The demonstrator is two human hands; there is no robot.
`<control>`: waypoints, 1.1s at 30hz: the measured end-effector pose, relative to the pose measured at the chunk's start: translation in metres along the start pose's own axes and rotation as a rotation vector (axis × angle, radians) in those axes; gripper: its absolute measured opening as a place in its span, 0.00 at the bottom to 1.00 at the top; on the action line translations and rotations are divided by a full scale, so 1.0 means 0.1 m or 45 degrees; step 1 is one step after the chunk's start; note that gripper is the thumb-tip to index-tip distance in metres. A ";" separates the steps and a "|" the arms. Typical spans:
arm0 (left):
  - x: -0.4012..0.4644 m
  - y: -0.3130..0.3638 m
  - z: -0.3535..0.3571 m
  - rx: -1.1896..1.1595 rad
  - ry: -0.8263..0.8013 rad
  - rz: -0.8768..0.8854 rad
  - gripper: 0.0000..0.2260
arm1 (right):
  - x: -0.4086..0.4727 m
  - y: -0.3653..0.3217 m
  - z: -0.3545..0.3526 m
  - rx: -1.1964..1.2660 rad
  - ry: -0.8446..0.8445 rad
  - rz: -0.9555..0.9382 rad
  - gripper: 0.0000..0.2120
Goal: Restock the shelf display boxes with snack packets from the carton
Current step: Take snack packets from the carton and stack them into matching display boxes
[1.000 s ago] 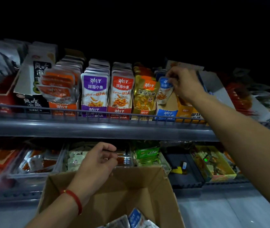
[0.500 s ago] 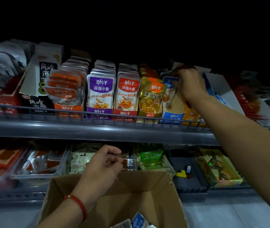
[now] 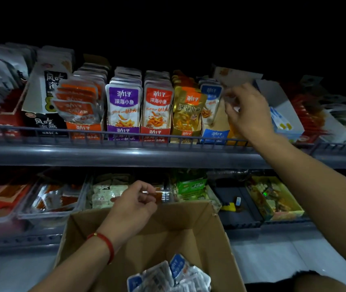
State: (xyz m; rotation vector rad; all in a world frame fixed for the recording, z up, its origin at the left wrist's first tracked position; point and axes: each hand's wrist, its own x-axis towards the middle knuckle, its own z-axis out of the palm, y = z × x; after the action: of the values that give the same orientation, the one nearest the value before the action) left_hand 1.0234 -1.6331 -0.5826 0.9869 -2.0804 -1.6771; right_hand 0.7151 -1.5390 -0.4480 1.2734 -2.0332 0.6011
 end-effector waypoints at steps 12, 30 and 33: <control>0.02 -0.57 0.51 0.712 -0.552 -0.097 0.09 | -1.65 -0.65 -0.01 0.449 -0.553 -0.001 0.15; 0.02 -1.63 0.92 1.263 -0.937 0.065 0.49 | -1.75 -0.67 -0.01 0.621 -0.773 0.042 0.13; 0.09 -1.28 0.79 0.772 -0.874 -0.128 0.38 | -1.75 -0.66 0.00 0.601 -0.853 0.034 0.13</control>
State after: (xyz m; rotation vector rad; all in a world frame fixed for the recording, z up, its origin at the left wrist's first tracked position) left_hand 1.0102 -1.5911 -0.7267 0.7153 -3.1645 -1.6058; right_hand 0.8297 -1.4608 -0.5741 1.9234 -2.5360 0.7705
